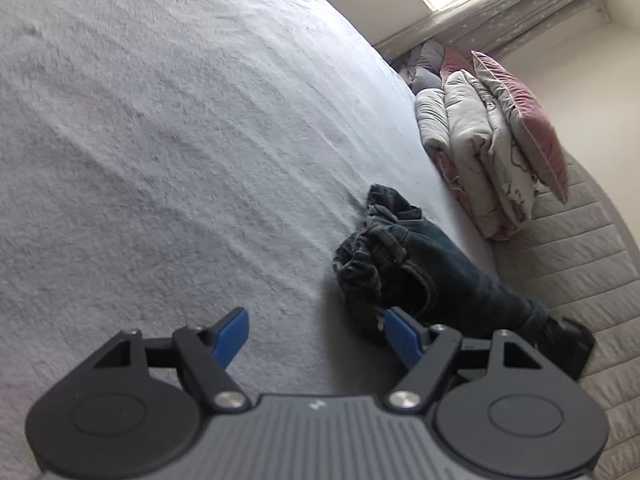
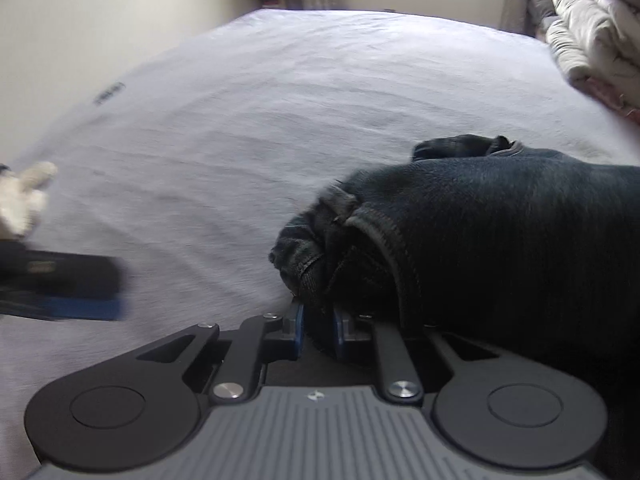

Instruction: Fold clothes

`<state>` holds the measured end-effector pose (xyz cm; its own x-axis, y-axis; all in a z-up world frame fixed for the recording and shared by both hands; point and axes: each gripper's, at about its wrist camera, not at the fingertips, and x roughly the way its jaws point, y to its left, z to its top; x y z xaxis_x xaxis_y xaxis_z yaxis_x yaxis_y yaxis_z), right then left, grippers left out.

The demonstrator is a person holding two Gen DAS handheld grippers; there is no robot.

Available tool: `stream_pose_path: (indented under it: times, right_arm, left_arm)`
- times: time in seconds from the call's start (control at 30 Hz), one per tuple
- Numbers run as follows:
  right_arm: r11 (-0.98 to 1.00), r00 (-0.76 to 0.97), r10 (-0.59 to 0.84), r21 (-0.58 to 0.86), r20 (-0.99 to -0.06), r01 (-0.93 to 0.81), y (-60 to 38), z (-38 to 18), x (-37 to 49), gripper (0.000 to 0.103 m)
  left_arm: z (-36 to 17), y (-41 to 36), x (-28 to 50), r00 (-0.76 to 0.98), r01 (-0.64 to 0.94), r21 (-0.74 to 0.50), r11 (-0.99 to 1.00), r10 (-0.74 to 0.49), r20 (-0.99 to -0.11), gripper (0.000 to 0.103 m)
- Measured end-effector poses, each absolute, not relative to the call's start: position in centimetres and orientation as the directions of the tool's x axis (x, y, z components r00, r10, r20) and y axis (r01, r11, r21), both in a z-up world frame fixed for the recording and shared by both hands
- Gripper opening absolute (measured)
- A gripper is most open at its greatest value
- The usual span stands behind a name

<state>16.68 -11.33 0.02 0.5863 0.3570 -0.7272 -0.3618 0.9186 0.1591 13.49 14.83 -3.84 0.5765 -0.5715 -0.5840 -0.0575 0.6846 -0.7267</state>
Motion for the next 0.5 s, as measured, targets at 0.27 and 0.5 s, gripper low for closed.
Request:
stream_pose_path:
  times: [0.27,0.5]
  right_arm:
    - [0.847,0.521,0.497,0.260,-0.694,-0.463,-12.2,4.4,10.0,0.016]
    - [0.825,0.509,0.544,0.315,-0.667,-0.468,-13.8,6.3,5.2,0.016]
  left_arm:
    - [-4.7,13.9,13.5,0.543,-0.044,-0.787,0.615,-0.647,-0.535,0.076]
    - [-6.3,11.7,13.1,0.460,-0.039,-0.855,0.518,-0.750,-0.475,0.076]
